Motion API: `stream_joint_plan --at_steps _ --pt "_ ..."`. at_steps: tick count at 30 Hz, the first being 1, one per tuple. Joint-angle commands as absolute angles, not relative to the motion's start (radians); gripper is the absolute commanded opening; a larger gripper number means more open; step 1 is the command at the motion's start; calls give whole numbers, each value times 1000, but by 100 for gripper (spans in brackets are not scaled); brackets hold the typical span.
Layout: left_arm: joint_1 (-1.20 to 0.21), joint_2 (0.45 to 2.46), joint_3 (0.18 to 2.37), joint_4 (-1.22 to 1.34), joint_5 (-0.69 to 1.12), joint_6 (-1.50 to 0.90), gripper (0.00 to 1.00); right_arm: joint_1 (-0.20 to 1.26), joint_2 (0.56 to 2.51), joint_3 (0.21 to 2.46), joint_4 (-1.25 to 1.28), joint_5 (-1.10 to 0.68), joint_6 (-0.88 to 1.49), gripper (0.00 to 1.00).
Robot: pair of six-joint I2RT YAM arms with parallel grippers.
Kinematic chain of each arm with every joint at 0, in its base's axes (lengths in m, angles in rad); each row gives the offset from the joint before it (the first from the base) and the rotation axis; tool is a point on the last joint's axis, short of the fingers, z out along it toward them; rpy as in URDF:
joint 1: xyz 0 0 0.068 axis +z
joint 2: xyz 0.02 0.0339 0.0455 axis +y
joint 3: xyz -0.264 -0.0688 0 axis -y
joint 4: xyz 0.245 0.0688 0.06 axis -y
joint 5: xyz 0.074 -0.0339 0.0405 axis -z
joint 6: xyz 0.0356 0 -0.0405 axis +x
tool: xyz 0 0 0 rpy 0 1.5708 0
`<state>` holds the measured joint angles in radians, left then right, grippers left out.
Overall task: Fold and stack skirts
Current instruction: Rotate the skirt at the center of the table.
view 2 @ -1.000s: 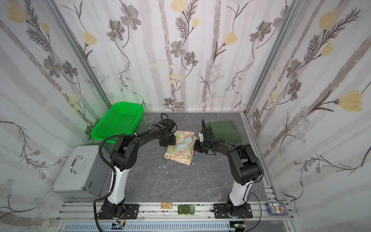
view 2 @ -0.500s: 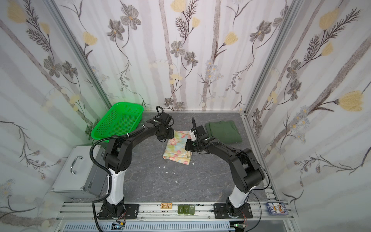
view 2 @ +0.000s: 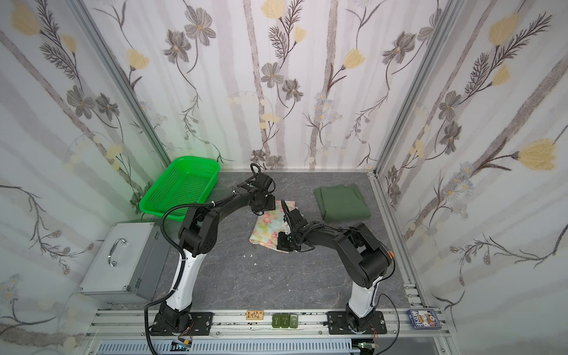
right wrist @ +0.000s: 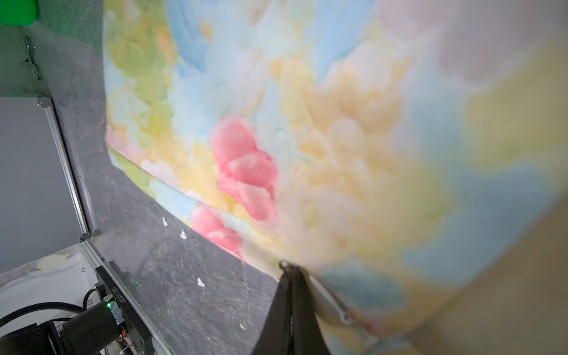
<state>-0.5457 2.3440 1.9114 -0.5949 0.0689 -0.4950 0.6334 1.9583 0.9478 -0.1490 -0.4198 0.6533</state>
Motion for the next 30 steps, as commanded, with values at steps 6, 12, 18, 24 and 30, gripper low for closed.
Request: stream_joint_plan --at_steps 6,12,18,24,30 --pt "-520 2279 1801 -581 -9 -503 62 614 1963 918 -193 -367 624 6" --pt "-505 2166 1653 -581 -51 -511 62 550 1953 918 -243 -327 569 5" --pt "-516 2045 1503 -574 -35 -557 63 453 1986 1013 -278 -293 507 5" --pt "-580 1949 1386 -572 -18 -606 63 415 2086 1181 -322 -255 463 5" --pt "-603 1855 1345 -574 -27 -634 63 393 2066 1236 -384 -175 436 5"
